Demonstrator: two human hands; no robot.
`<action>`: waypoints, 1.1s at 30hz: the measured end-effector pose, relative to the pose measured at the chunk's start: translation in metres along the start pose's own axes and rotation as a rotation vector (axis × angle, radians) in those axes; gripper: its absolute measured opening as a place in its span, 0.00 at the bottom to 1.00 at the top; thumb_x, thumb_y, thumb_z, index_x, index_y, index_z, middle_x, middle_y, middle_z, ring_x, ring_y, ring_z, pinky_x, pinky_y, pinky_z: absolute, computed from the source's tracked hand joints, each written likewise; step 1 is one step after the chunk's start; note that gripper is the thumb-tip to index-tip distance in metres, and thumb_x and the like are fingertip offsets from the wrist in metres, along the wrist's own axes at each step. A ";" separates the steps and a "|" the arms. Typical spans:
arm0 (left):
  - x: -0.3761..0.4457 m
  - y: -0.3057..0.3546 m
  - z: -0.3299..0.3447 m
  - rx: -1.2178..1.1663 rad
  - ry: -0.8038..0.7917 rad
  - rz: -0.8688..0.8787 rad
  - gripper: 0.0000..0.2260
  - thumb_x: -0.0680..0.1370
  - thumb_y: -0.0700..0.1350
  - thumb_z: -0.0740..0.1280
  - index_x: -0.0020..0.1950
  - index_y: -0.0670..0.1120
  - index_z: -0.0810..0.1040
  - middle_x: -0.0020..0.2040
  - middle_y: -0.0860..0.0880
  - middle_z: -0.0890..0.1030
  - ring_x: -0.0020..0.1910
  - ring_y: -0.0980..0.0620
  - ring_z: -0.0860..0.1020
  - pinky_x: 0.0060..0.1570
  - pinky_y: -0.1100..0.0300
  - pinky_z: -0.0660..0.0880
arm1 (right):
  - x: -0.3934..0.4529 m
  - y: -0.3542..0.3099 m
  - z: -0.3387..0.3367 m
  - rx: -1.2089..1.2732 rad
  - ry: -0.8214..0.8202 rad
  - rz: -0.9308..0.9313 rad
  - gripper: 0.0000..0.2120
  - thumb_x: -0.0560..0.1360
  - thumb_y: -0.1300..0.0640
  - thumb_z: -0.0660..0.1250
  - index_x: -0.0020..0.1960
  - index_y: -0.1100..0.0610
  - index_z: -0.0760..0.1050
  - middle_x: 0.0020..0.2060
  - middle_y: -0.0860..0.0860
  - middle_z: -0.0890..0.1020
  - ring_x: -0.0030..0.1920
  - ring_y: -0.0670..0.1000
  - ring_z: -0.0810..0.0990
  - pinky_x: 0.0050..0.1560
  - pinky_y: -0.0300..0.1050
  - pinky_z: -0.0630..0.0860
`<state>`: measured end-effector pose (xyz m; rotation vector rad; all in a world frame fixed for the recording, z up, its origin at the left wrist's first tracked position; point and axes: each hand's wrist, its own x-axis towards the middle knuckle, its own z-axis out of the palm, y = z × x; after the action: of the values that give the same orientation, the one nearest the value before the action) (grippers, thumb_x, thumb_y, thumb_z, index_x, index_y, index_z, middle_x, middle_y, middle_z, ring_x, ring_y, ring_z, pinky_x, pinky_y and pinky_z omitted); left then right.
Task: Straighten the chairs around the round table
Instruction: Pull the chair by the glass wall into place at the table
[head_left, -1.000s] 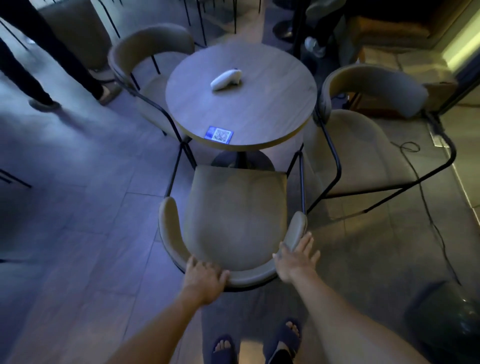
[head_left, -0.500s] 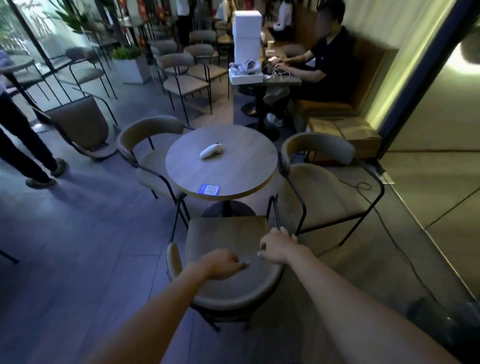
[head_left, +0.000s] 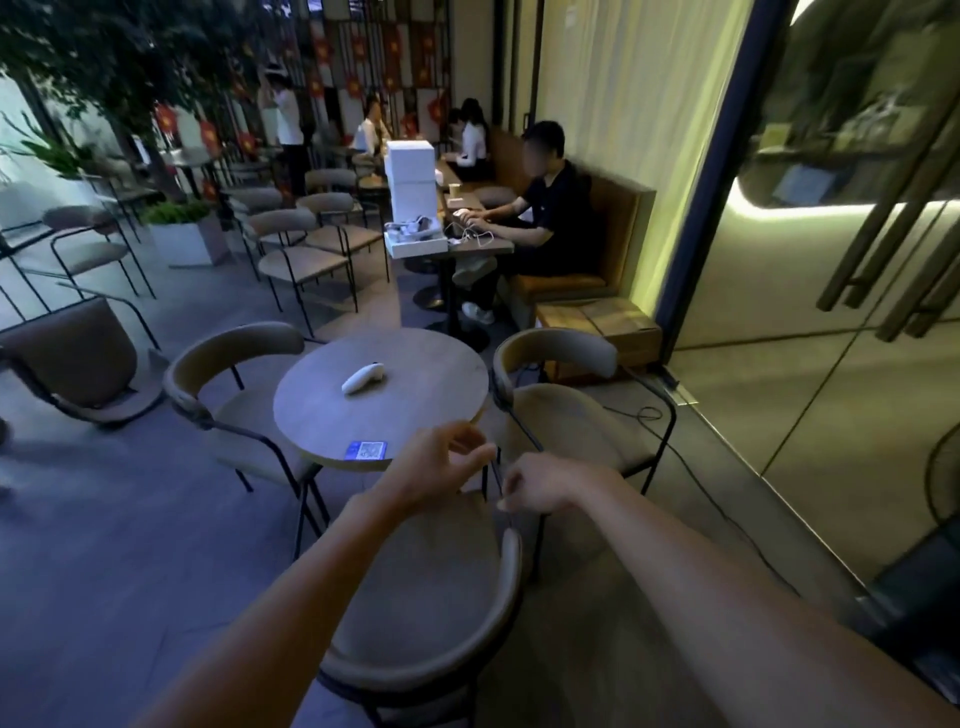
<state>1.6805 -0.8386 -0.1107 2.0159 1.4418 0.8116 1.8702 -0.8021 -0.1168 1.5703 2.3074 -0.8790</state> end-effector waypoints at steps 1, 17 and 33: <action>0.005 0.011 0.002 -0.011 0.003 0.023 0.12 0.76 0.59 0.66 0.54 0.53 0.79 0.49 0.56 0.82 0.49 0.64 0.79 0.50 0.63 0.77 | -0.007 0.004 -0.006 0.000 0.017 0.001 0.17 0.76 0.44 0.66 0.57 0.56 0.81 0.53 0.56 0.82 0.52 0.57 0.81 0.56 0.56 0.77; 0.117 0.154 0.063 -0.103 0.171 0.283 0.04 0.79 0.48 0.65 0.52 0.51 0.78 0.44 0.53 0.81 0.44 0.62 0.80 0.43 0.62 0.80 | -0.095 0.152 -0.131 0.141 0.370 0.030 0.07 0.78 0.47 0.67 0.53 0.47 0.79 0.49 0.45 0.81 0.44 0.42 0.79 0.51 0.46 0.76; 0.246 0.153 0.156 0.203 -0.010 0.093 0.32 0.74 0.67 0.62 0.74 0.54 0.63 0.69 0.49 0.70 0.64 0.54 0.70 0.57 0.57 0.72 | -0.075 0.325 -0.198 0.183 0.459 0.044 0.13 0.75 0.42 0.68 0.56 0.46 0.80 0.44 0.41 0.79 0.45 0.38 0.77 0.39 0.37 0.70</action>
<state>1.9535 -0.6600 -0.0667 2.2492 1.4855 0.7160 2.2231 -0.6623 -0.0374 2.0783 2.5331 -0.8045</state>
